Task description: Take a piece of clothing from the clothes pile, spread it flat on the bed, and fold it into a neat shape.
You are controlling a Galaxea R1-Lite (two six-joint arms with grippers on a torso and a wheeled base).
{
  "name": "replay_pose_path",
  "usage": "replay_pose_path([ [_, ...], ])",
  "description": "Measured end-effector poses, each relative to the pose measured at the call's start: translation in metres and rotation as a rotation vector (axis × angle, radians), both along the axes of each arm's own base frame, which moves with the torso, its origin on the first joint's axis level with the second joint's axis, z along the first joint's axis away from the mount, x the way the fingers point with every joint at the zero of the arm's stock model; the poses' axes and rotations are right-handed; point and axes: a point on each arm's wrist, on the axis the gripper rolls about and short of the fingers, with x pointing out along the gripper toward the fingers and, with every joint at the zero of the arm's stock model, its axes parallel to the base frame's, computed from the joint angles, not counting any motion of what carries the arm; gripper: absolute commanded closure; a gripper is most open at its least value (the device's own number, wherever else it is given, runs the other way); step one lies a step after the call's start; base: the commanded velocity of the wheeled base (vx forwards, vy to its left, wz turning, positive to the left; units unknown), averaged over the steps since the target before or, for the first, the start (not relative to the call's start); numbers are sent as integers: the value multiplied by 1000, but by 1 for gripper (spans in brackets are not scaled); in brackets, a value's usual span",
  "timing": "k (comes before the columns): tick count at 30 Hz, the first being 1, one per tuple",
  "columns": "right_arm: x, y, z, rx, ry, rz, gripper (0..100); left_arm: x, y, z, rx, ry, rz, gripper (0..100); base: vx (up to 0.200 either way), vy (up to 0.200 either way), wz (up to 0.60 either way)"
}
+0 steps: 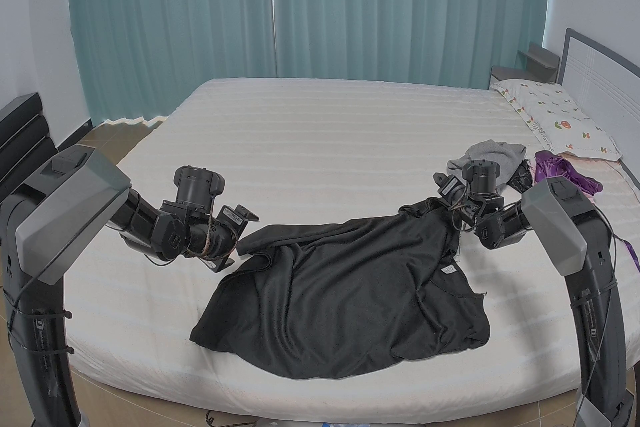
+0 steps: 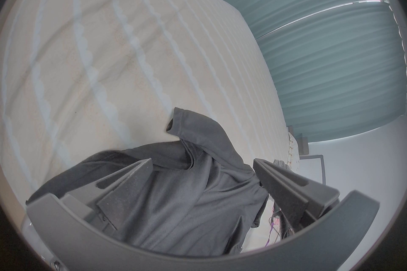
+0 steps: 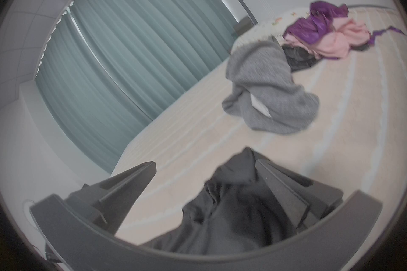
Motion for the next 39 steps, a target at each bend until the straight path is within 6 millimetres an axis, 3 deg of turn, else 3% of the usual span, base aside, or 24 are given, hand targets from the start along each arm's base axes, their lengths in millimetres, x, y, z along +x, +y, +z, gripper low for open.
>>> replay_pose_path([
  [6,-35,-5,4,96,98,44,0,13,2,-3,36,-29,-15,0,0,0,0],
  [13,-69,-9,18,232,148,53,0,43,3,-16,182,-102,-7,0,0,0,0],
  [22,-81,-20,27,317,160,51,0,64,-4,-46,277,-115,-10,0,0,0,0],
  [31,-84,-21,26,317,171,48,0,63,-13,-59,281,-93,-30,0,0,0,0],
  [32,-85,-21,26,316,173,48,0,63,-15,-60,281,-93,-34,100,0,0,0],
  [39,-86,-21,22,314,186,45,0,65,-19,-58,279,-107,-37,100,0,0,0],
])
